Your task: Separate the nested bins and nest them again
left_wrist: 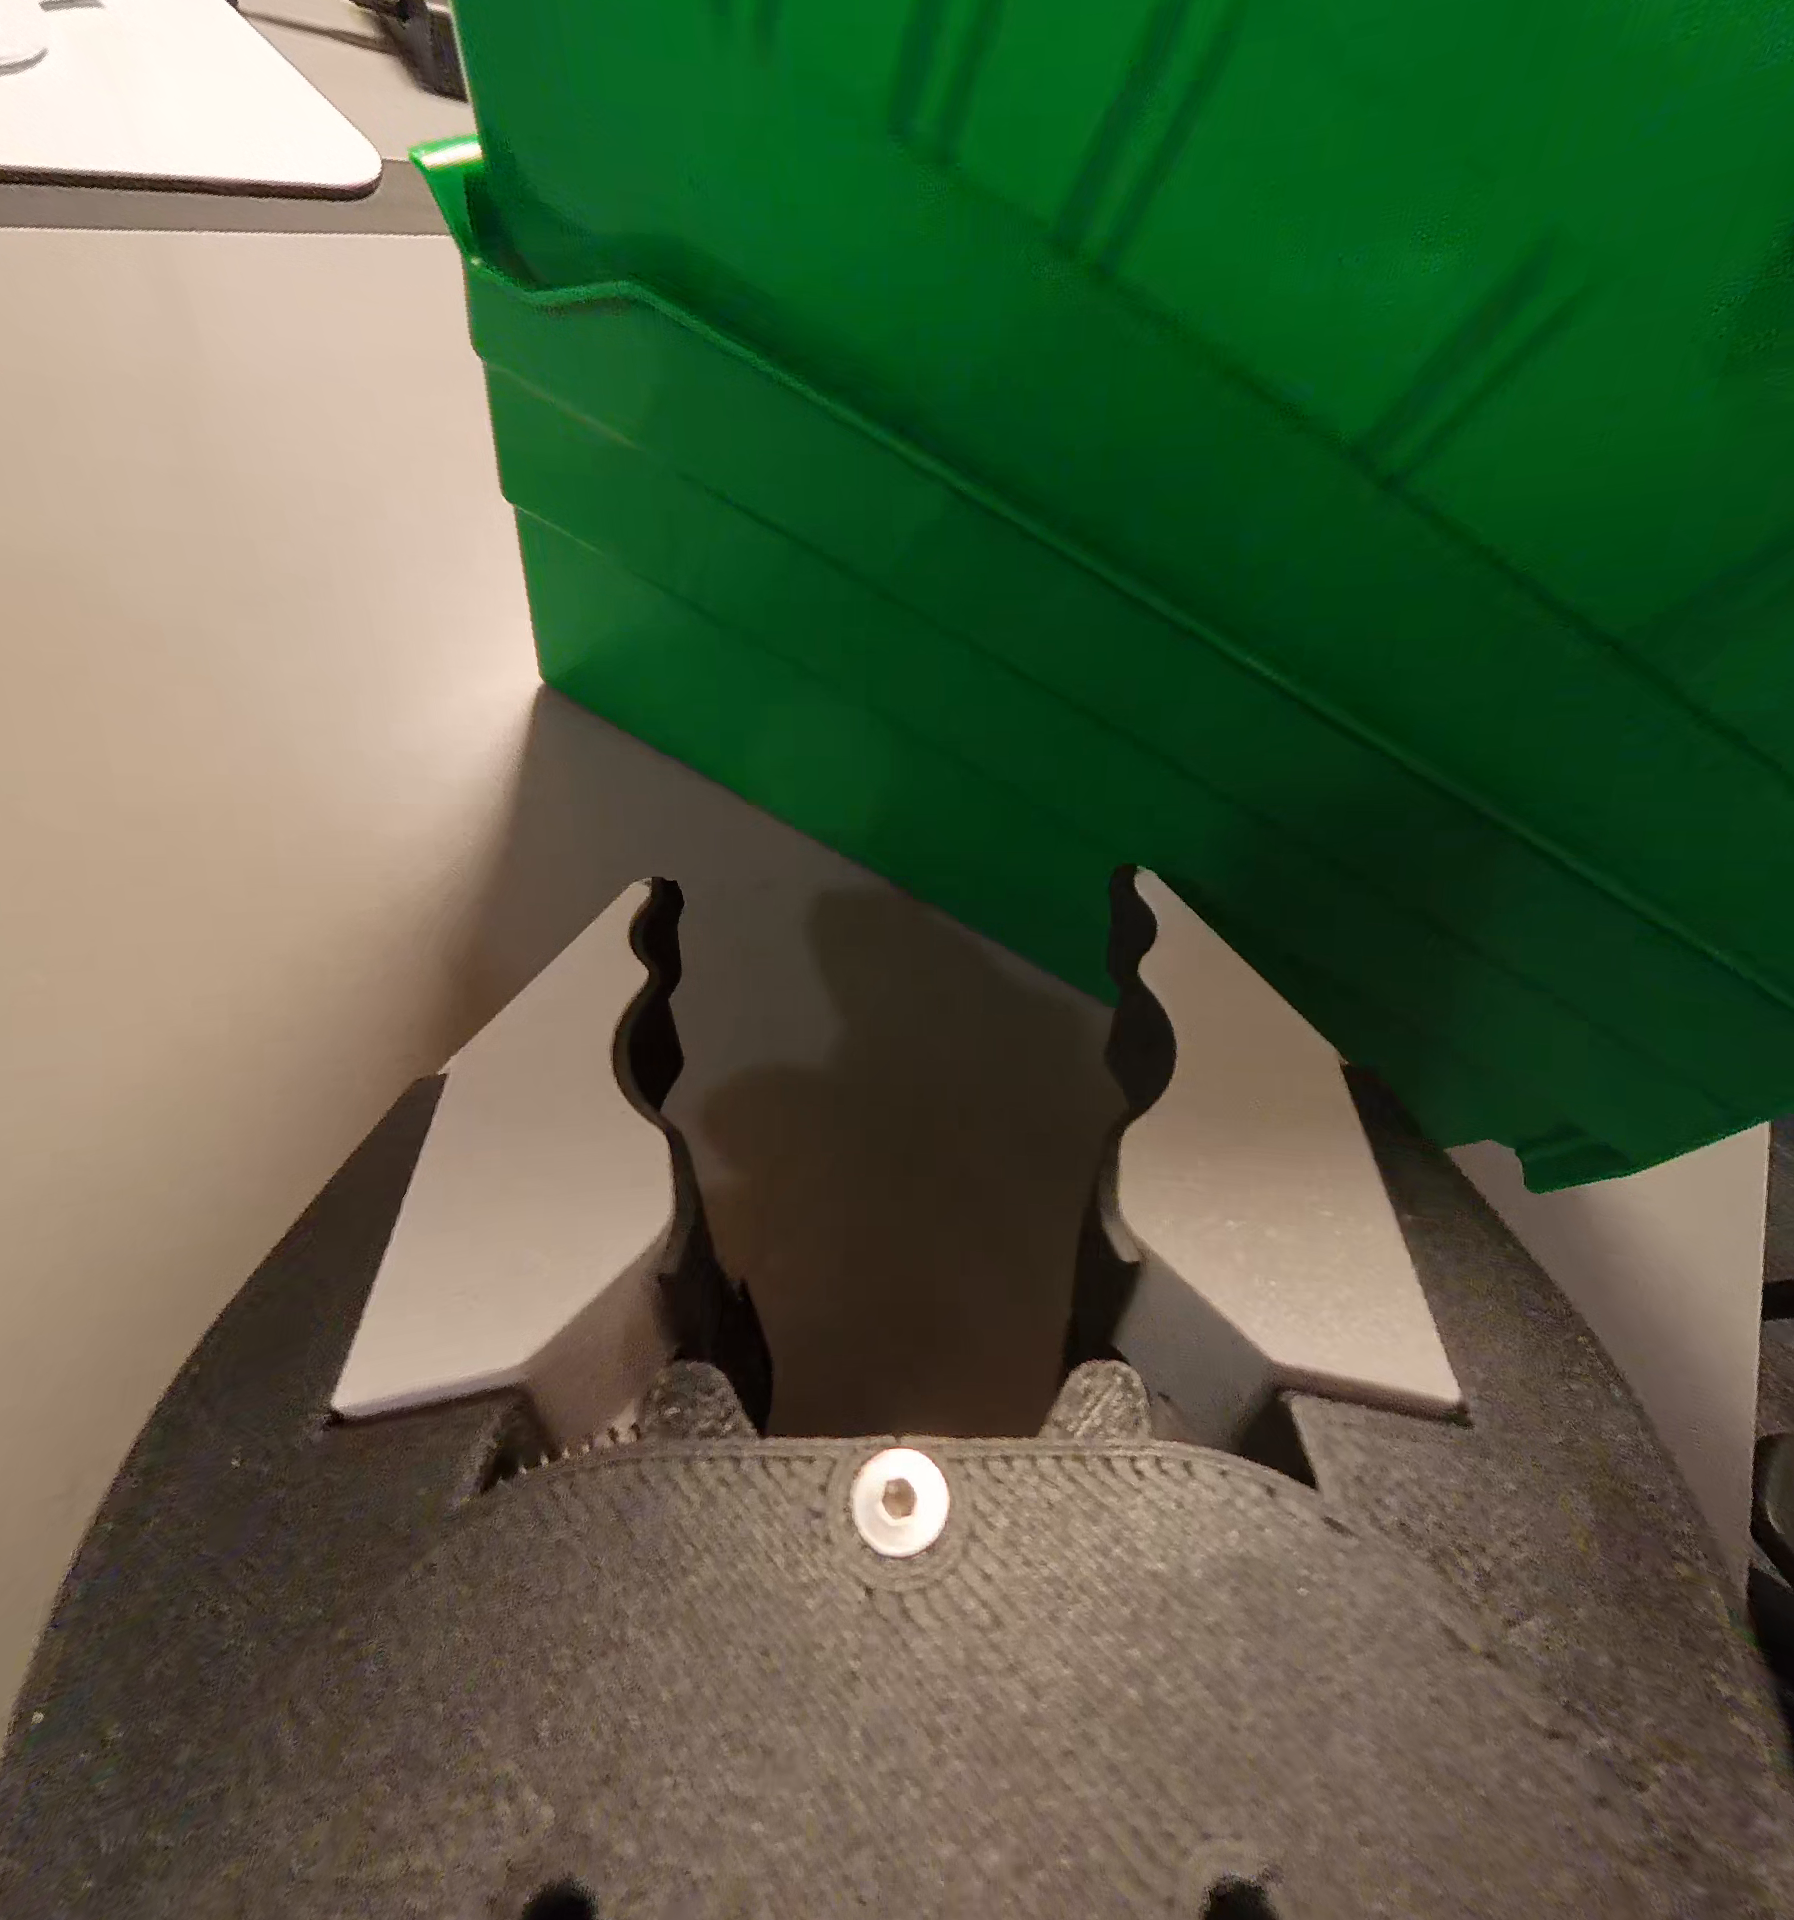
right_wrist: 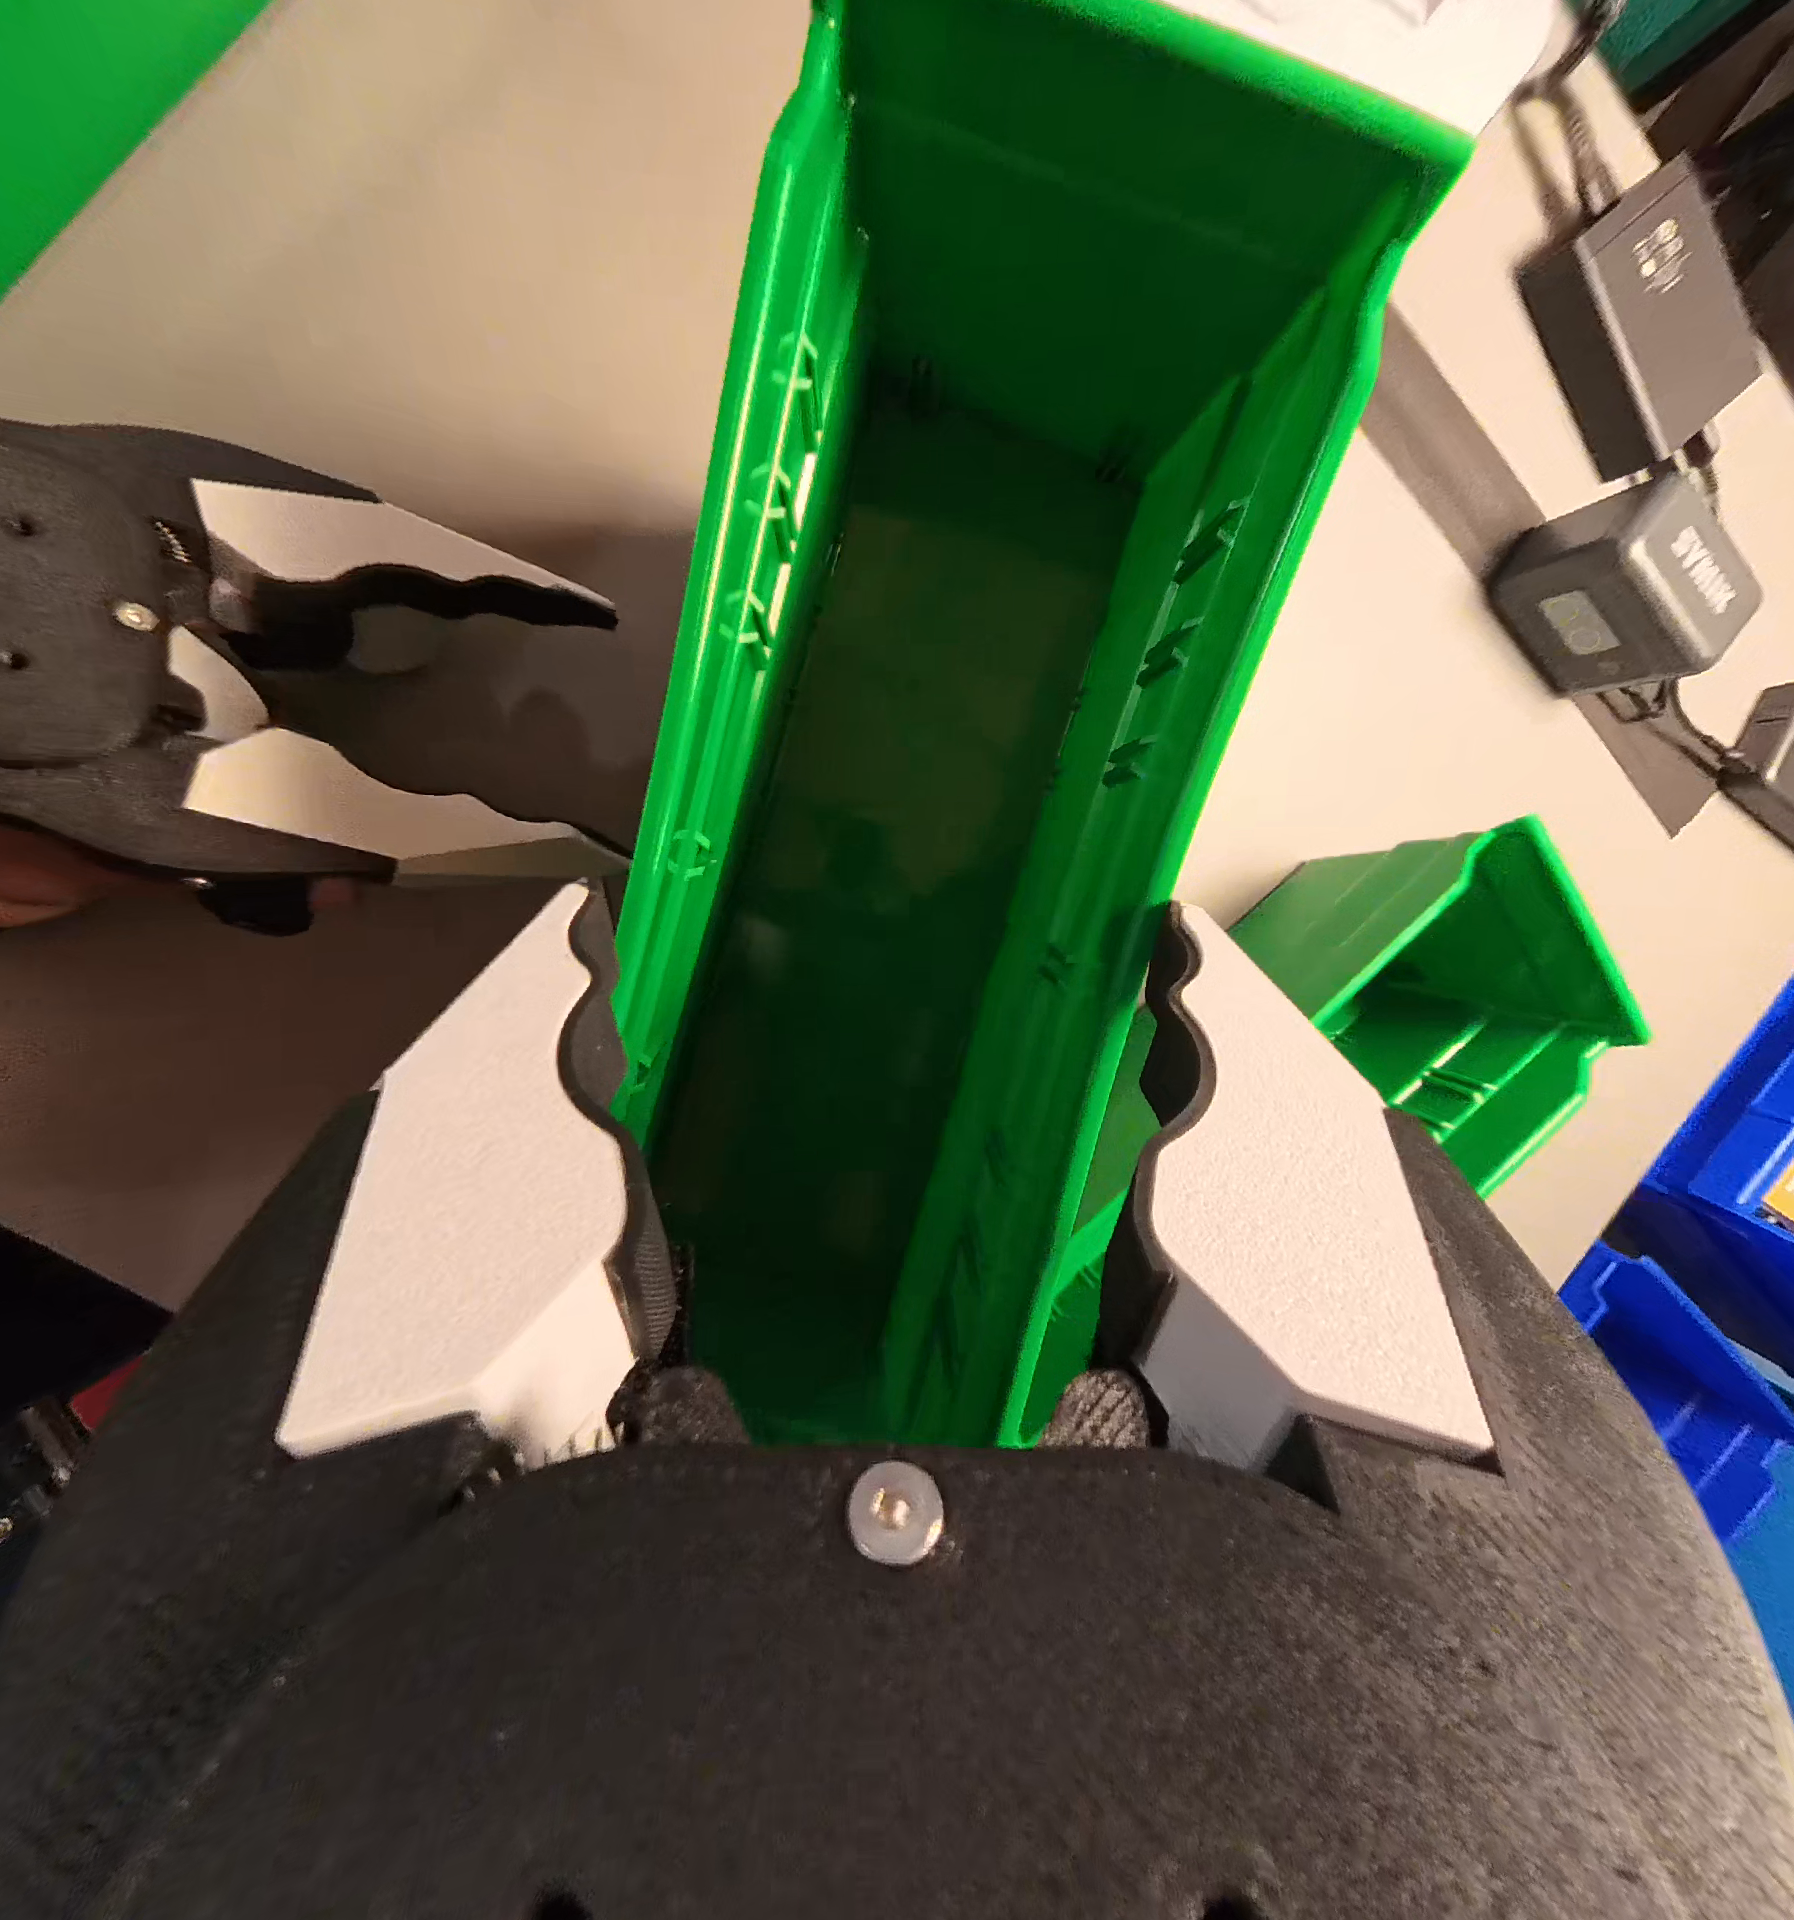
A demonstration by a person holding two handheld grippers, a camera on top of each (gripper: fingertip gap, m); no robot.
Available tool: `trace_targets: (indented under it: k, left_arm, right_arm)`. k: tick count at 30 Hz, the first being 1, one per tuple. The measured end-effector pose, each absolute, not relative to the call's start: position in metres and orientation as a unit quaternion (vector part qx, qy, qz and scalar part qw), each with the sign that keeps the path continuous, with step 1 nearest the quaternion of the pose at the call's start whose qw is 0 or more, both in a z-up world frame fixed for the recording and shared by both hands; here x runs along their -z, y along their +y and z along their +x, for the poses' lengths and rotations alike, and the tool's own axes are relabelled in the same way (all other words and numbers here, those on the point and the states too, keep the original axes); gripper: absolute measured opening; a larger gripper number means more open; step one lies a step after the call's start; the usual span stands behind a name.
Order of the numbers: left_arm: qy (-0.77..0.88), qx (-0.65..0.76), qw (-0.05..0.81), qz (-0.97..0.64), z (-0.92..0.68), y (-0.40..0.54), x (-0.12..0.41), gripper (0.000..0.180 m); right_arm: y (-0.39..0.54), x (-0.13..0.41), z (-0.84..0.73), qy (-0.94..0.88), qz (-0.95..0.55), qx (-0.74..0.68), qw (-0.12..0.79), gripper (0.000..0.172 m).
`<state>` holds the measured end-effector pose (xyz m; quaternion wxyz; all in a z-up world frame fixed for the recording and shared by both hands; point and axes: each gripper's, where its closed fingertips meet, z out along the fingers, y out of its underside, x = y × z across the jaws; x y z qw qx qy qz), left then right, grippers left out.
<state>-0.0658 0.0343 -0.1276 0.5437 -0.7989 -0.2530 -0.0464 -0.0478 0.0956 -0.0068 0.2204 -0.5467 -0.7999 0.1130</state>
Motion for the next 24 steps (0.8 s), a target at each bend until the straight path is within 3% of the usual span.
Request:
trace_targets:
  k: [12, 24]
  left_arm:
    - [-0.277, 0.038, 0.595, -0.753, -0.047, -0.014, 0.105, 0.081]
    - [-0.325, -0.055, 0.596, -0.732, -0.002, -0.105, 0.104, 0.082]
  right_arm:
    - [0.025, -0.05, -0.062, -0.802, -0.52, -0.212, 0.205, 0.104]
    - [-0.039, 0.052, -0.103, -0.8, -0.554, -0.18, 0.143, 0.106]
